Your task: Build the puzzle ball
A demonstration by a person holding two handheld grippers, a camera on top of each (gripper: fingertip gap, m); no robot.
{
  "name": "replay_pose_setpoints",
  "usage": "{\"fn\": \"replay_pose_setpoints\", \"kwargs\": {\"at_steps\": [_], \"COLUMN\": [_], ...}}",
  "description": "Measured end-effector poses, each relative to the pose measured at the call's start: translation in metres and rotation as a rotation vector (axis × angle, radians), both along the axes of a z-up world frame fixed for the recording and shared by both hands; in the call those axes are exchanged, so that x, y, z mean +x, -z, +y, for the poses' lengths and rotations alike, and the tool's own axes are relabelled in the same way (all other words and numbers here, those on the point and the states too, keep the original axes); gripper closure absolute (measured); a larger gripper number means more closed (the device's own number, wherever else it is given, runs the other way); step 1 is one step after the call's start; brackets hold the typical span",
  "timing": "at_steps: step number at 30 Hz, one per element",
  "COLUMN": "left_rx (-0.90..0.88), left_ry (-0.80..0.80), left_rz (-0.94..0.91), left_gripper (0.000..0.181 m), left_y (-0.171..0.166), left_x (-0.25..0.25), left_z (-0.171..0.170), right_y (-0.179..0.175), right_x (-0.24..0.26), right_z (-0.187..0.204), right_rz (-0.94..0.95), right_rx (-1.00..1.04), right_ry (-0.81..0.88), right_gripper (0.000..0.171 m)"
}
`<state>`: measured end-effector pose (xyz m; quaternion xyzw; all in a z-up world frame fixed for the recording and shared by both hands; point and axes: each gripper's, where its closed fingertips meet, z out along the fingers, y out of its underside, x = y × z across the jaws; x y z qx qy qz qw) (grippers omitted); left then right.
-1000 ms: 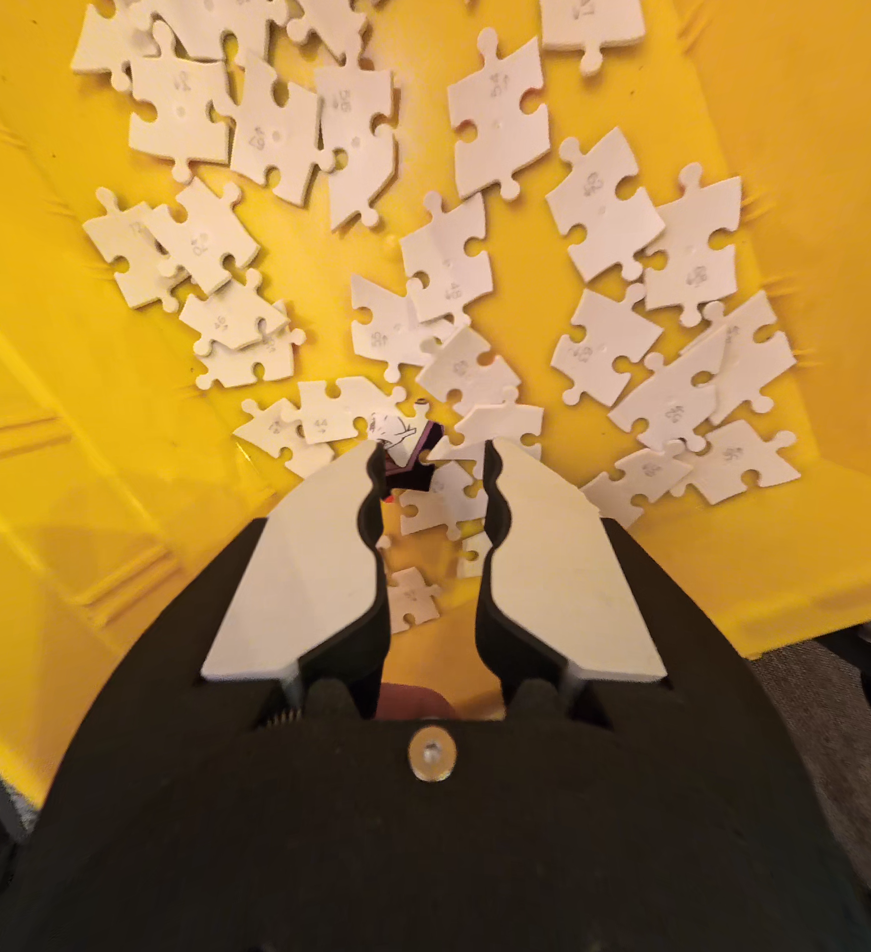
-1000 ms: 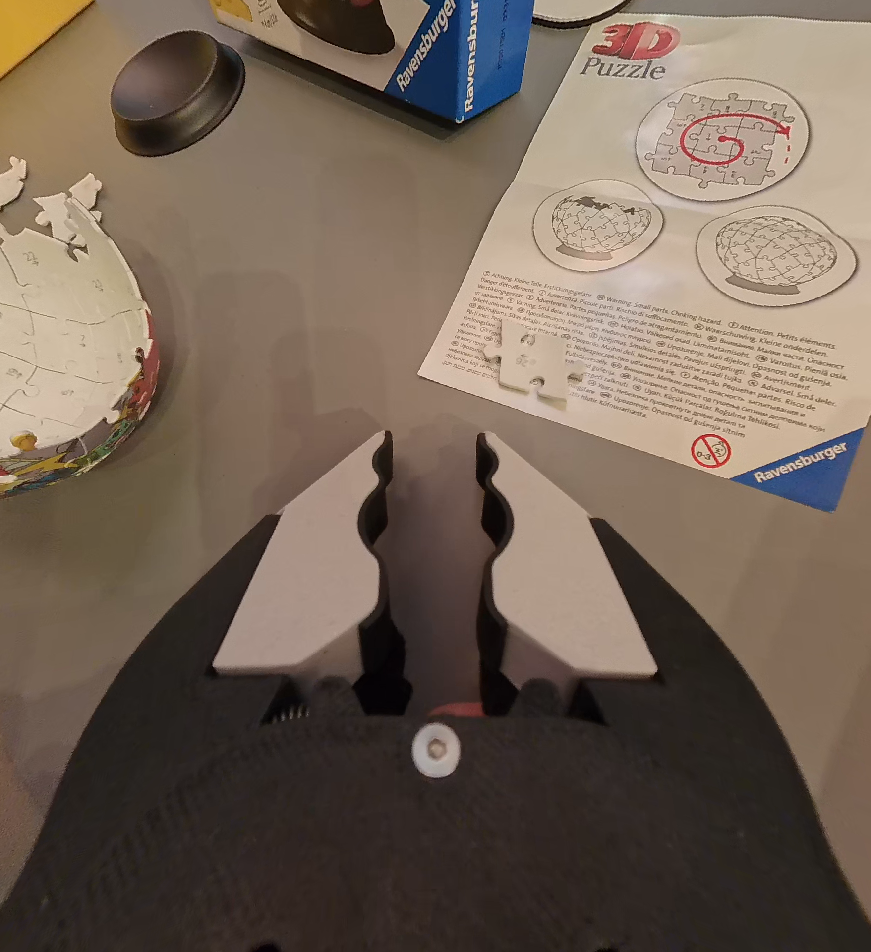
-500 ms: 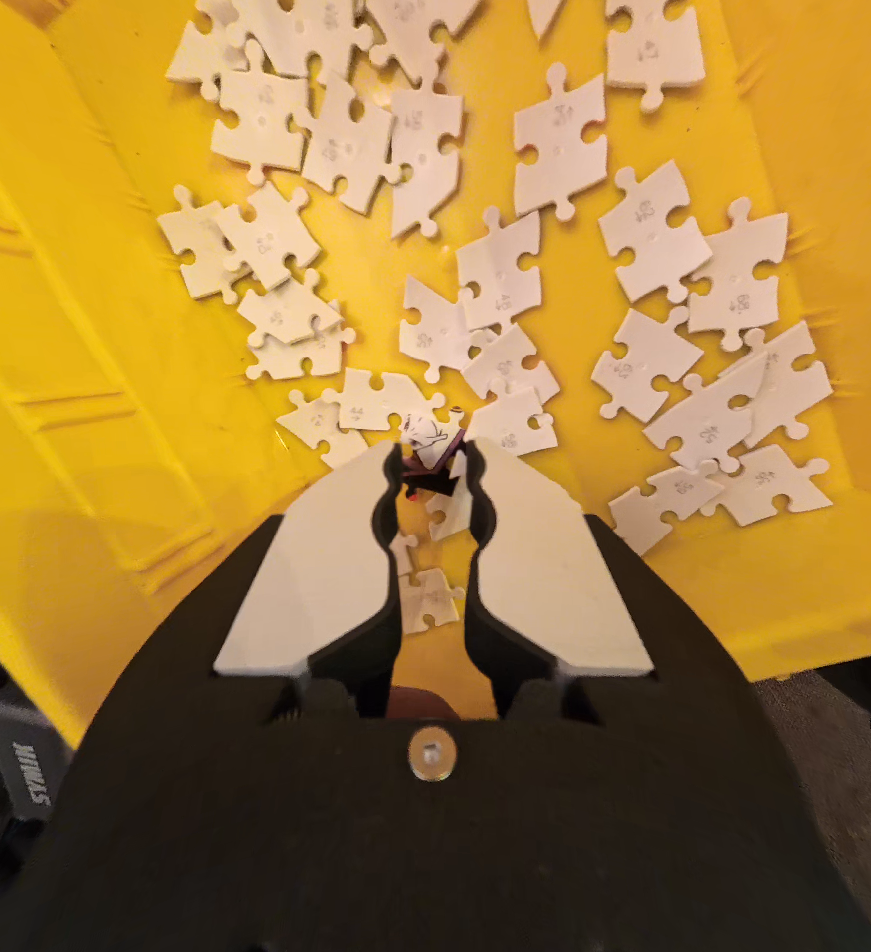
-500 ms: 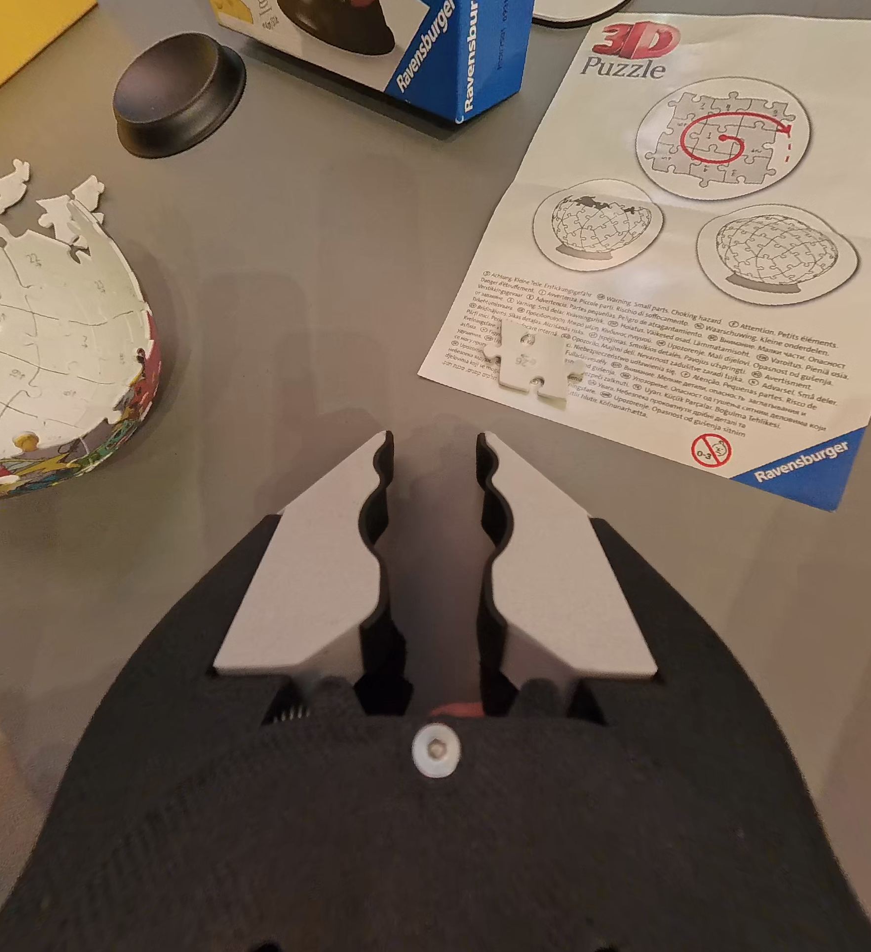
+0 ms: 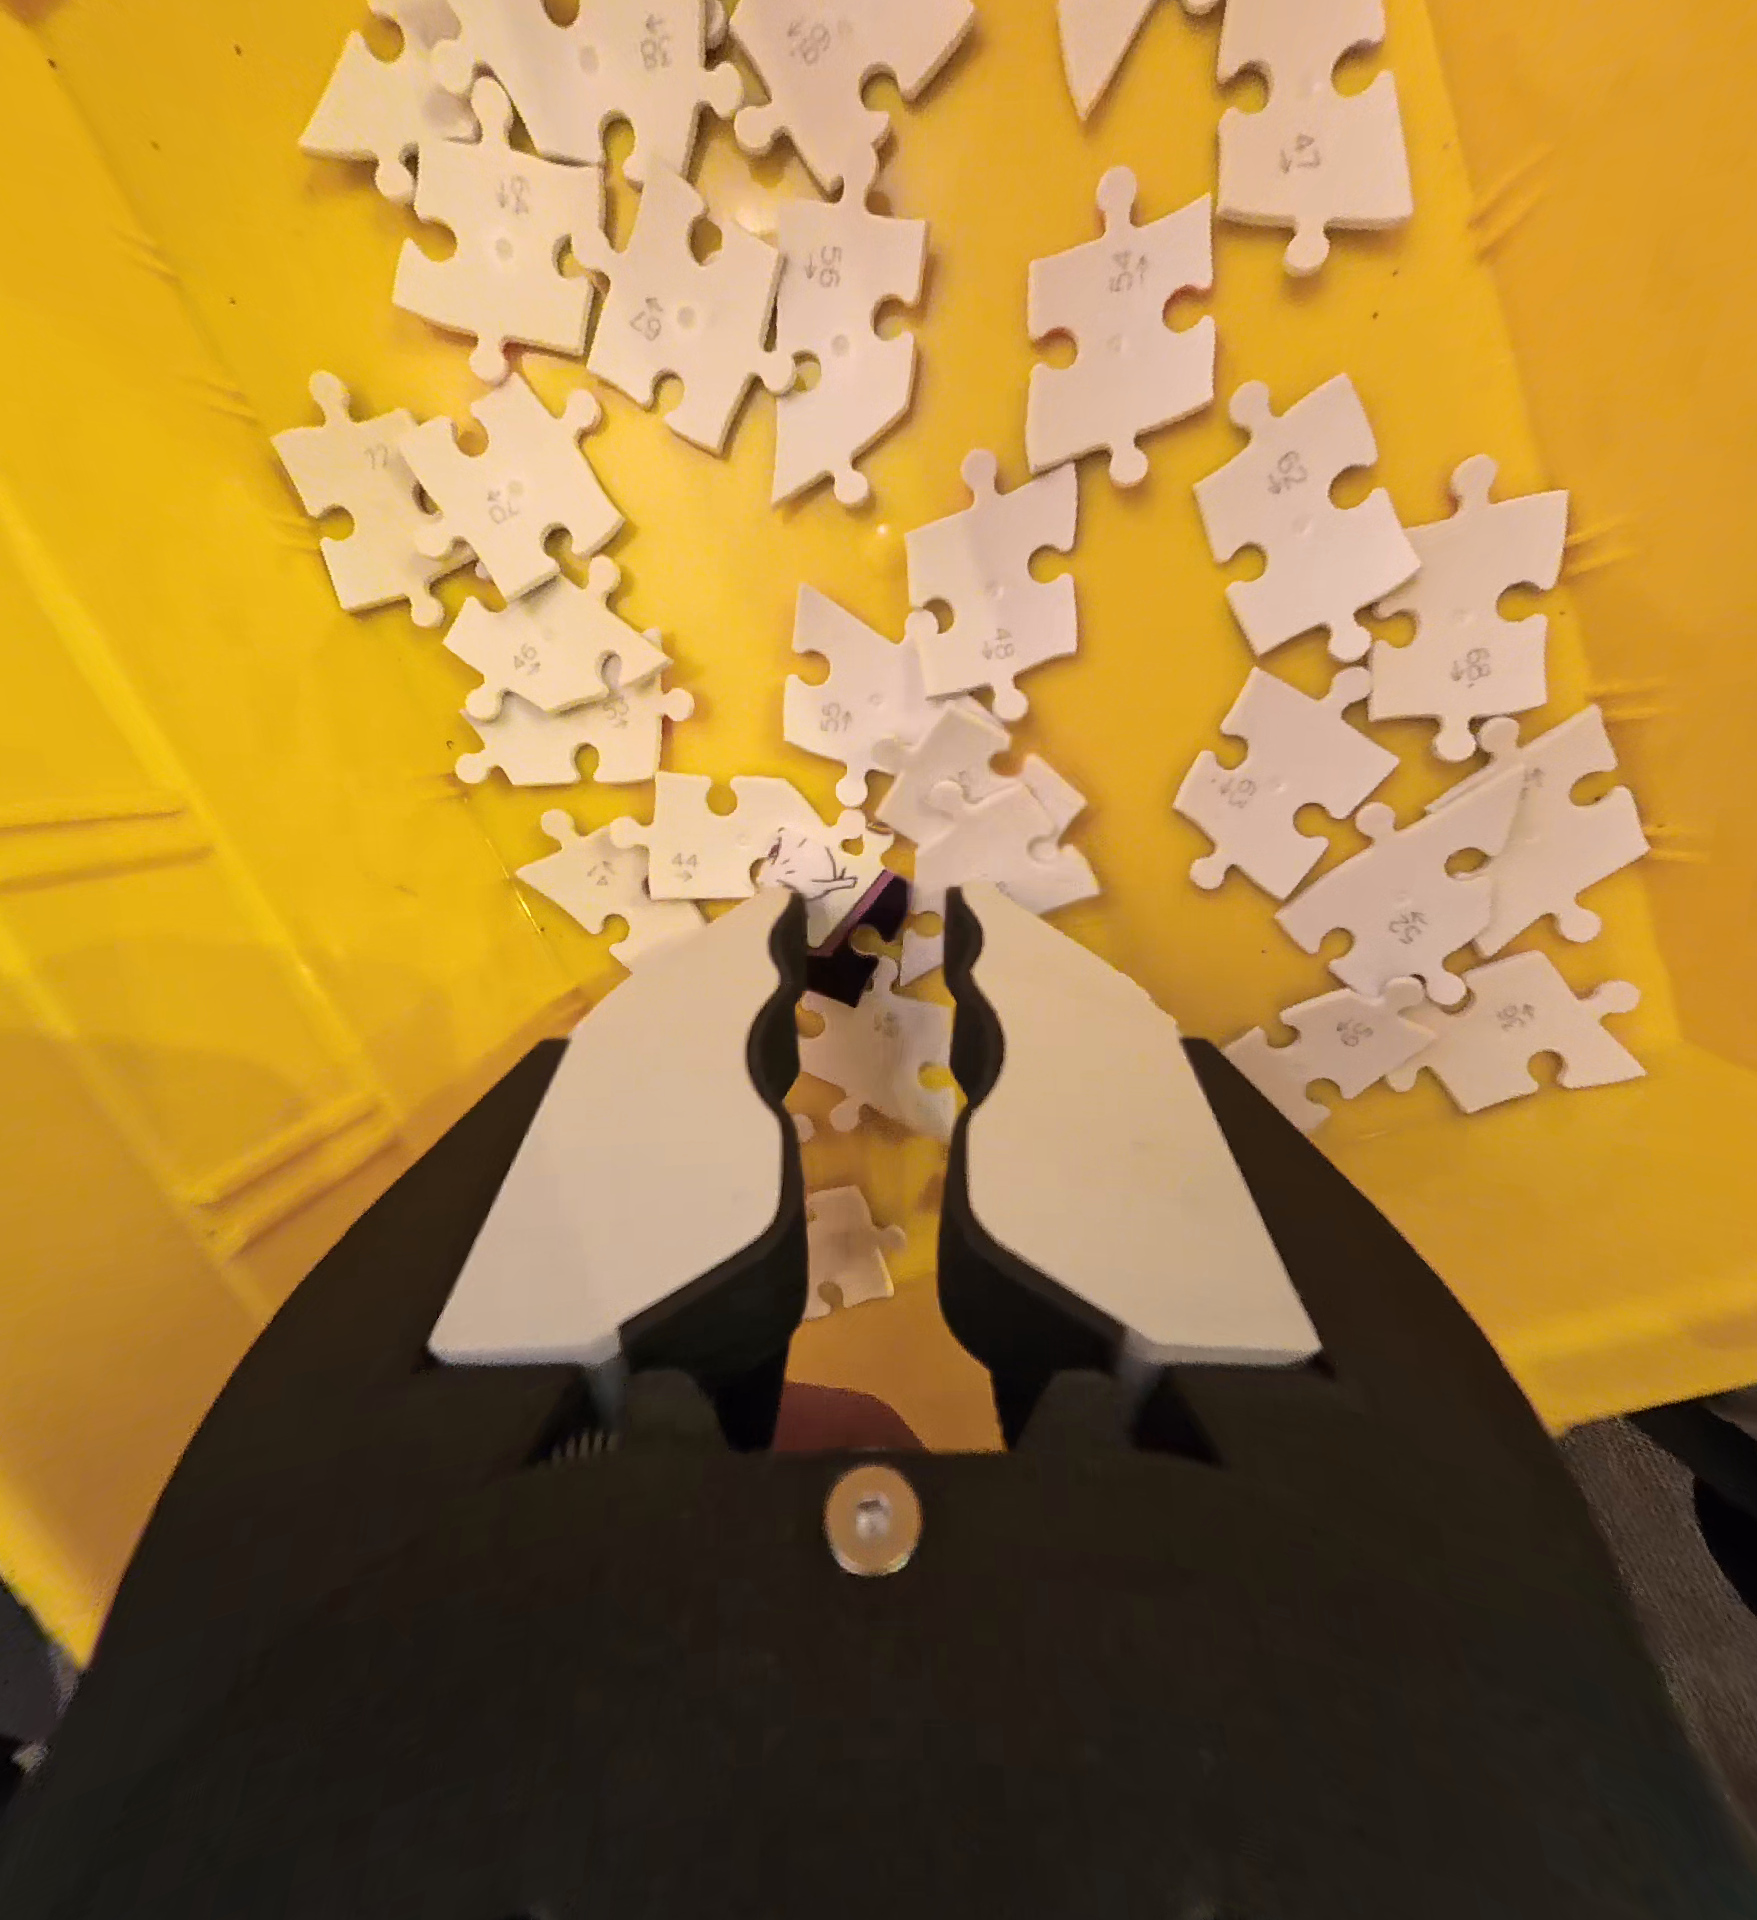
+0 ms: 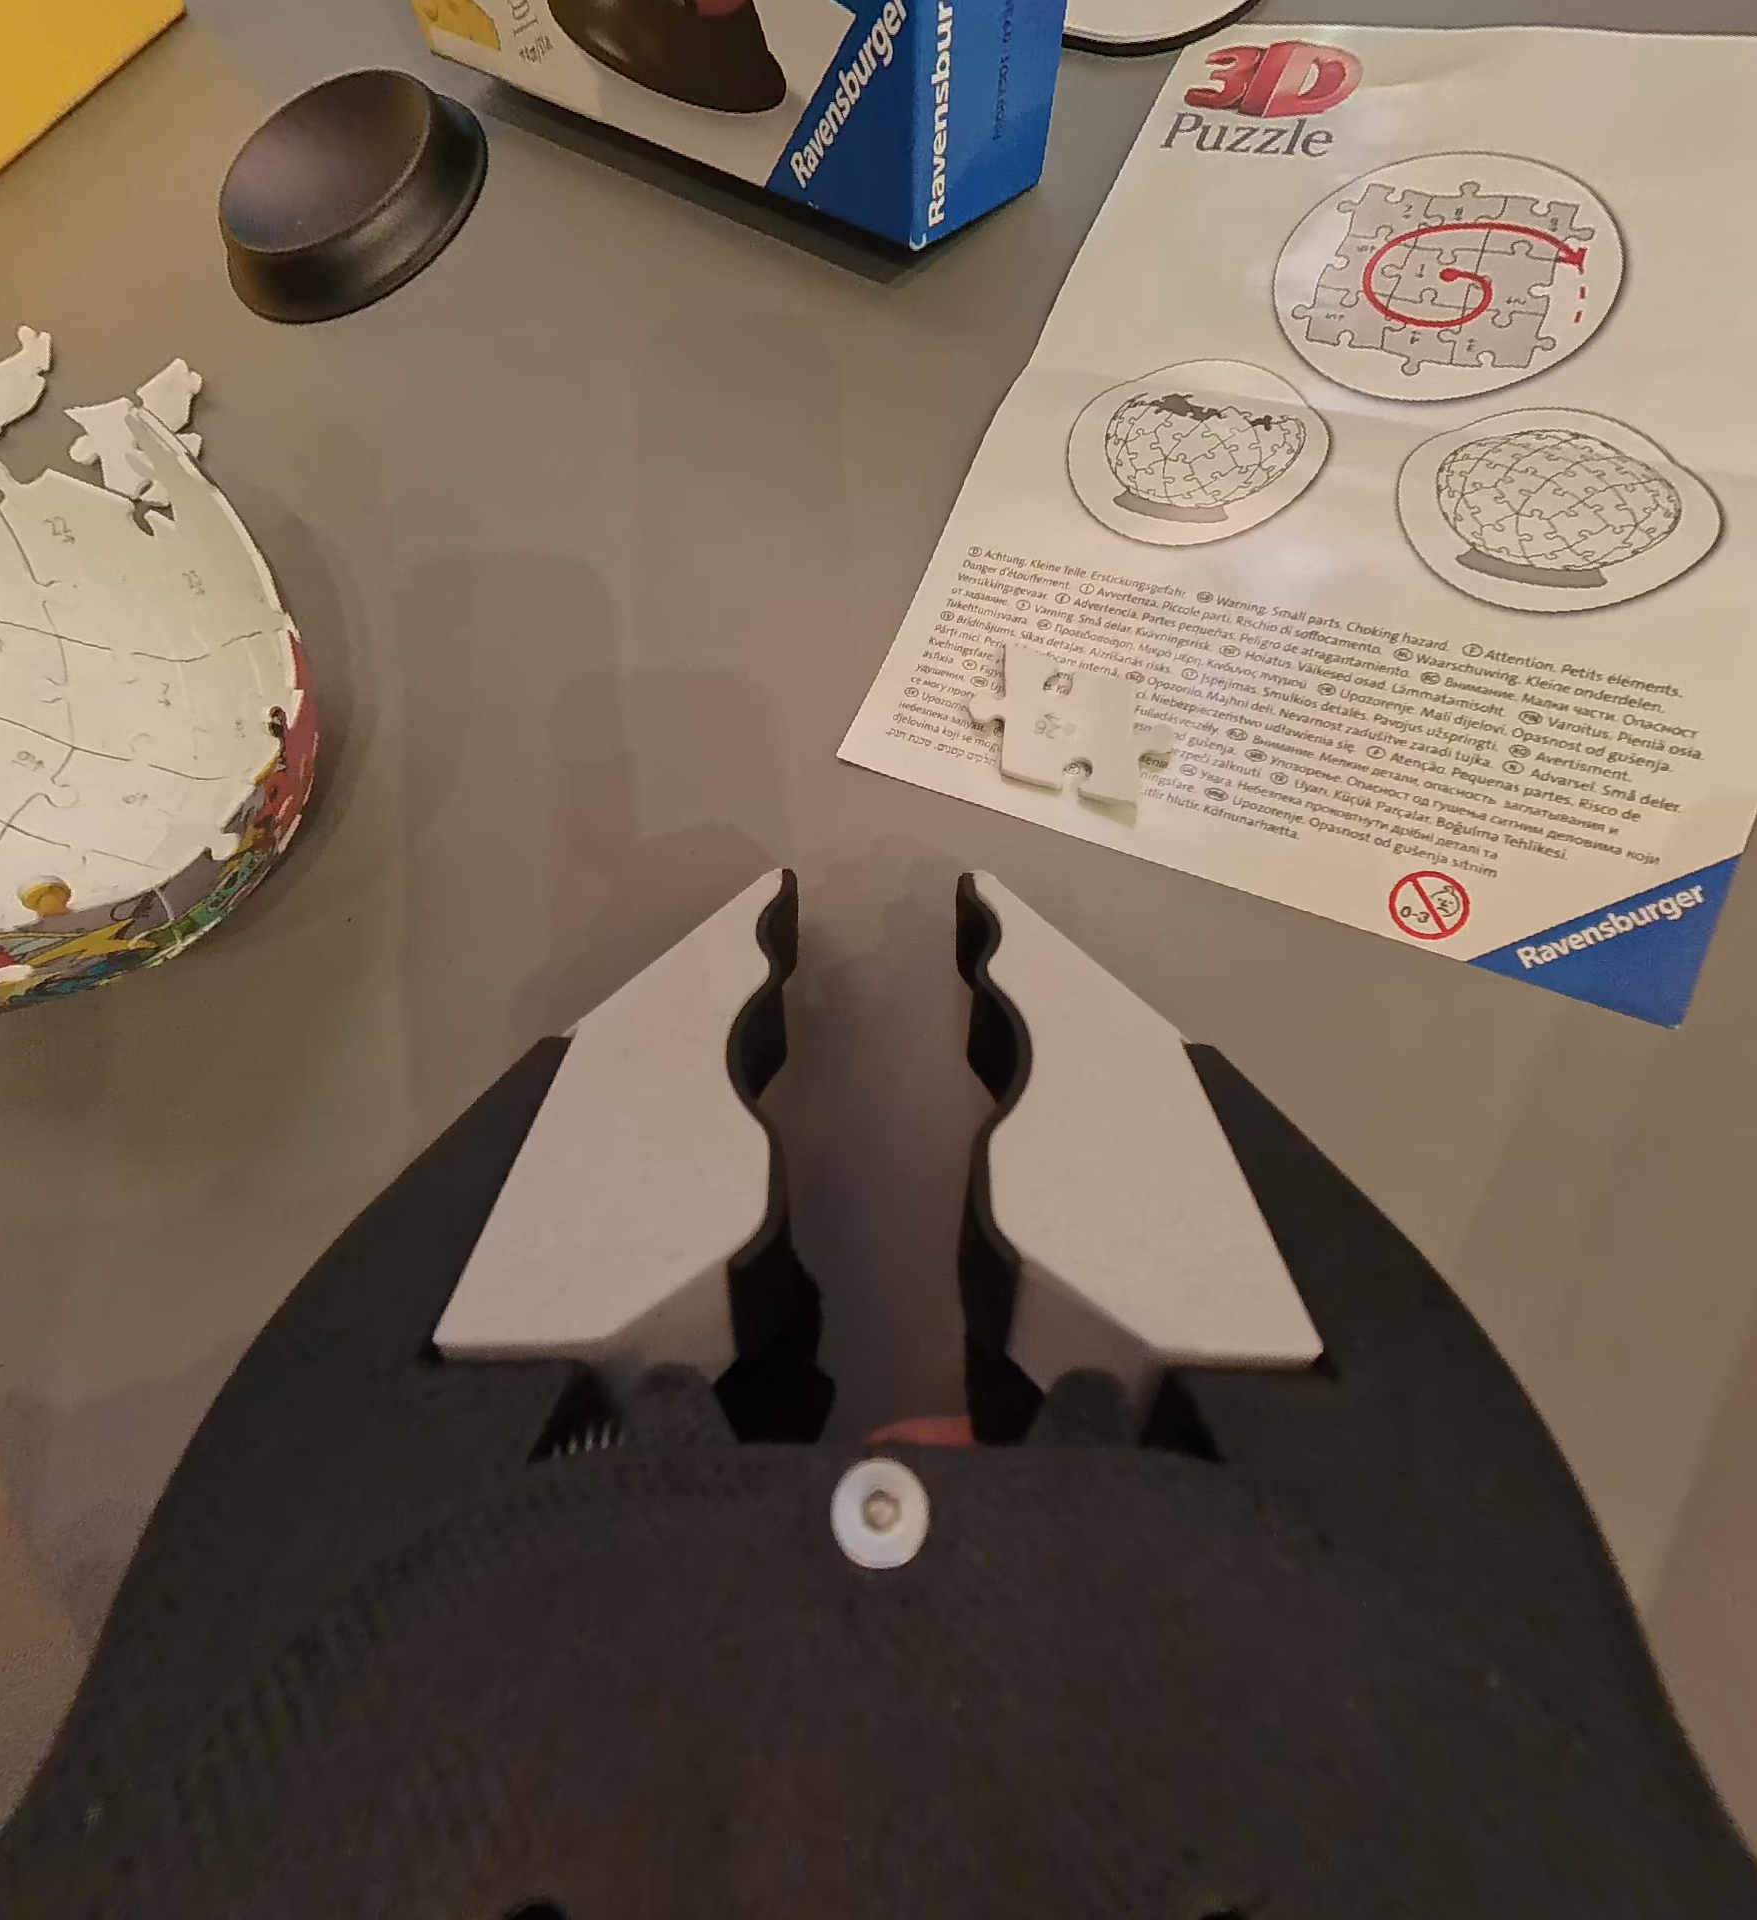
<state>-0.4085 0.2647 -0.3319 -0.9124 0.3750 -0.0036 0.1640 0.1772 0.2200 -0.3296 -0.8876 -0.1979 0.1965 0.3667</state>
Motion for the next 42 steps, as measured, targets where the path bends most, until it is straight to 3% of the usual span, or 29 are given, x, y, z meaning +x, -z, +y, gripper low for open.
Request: {"fn": "replay_pose_setpoints", "kwargs": {"at_steps": [4,5,11,17,23,37,42], "left_rx": [0.031,0.034,0.096,0.030,-0.017,0.012,0.044], "left_ry": [0.001,0.006,-0.034,-0.049,-0.049,-0.014,-0.016], "left_rz": [-0.006,-0.012,-0.059,0.072,0.014,-0.021,-0.041], "left_gripper": [0.166,0.181,0.181,0.138,0.152,0.160,0.173], "left_y": [-0.001,-0.001,-0.010,-0.001,0.002,0.000,-0.008], "left_x": [0.003,0.005,0.008,-0.015,-0.005,0.007,0.008], "left_z": [0.006,0.007,0.019,0.009,0.003,0.007,0.011], "right_y": [0.000,0.000,0.000,0.000,0.000,0.000,0.000], "right_x": [0.000,0.000,0.000,0.000,0.000,0.000,0.000], "right_z": [0.000,0.000,0.000,0.000,0.000,0.000,0.000], "right_rz": [0.000,0.000,0.001,0.003,0.001,0.002,0.004], "right_rx": [0.000,0.000,0.000,-0.002,0.000,0.000,-0.001], "right_ry": [0.000,0.000,-0.001,-0.001,-0.002,-0.005,-0.006], "right_gripper": [0.142,0.142,0.142,0.142,0.142,0.142,0.142]}}
